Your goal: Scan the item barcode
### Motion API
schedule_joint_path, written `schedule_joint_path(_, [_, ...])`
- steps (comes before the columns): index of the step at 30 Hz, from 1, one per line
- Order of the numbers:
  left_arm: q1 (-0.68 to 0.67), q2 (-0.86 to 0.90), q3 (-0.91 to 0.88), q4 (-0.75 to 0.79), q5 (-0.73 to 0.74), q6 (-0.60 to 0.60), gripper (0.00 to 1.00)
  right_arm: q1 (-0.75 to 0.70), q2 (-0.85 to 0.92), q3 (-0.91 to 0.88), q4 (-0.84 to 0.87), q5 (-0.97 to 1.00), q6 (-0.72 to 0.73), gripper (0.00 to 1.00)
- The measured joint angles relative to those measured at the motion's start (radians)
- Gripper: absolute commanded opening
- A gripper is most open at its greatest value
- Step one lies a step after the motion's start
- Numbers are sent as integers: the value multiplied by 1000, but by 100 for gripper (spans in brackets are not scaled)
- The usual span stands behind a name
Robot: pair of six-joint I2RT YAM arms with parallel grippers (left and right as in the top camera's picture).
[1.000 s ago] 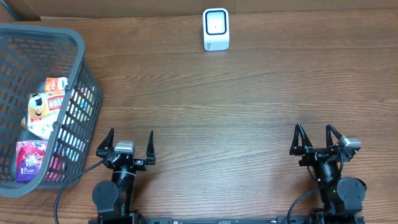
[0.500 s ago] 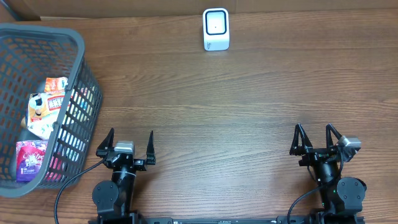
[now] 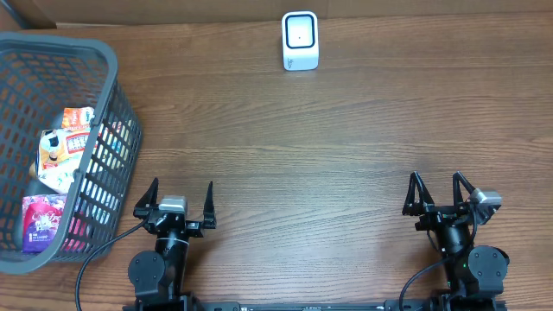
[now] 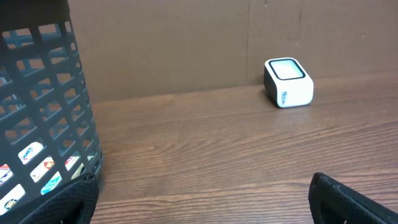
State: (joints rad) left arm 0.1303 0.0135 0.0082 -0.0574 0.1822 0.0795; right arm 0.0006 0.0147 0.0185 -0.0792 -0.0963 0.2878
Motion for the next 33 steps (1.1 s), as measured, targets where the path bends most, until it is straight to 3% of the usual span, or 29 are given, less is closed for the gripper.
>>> schedule_joint_path(17, [0, 0, 0, 2, 14, -38, 100, 0, 0, 0, 0, 0, 0, 100])
schedule_joint_path(21, [0, 0, 0, 27, 85, -82, 100, 0, 0, 0, 0, 0, 0, 100])
schedule_joint_path(25, [0, 3, 34, -49, 134, -130, 100, 0, 0, 0, 0, 0, 0, 100])
schedule_joint_path(29, [0, 86, 218, -186, 140, -154, 100, 0, 0, 0, 0, 0, 0, 100])
schedule_joint_path(33, [0, 325, 604, -376, 113, -159, 100, 0, -1, 0, 1, 0, 0, 100])
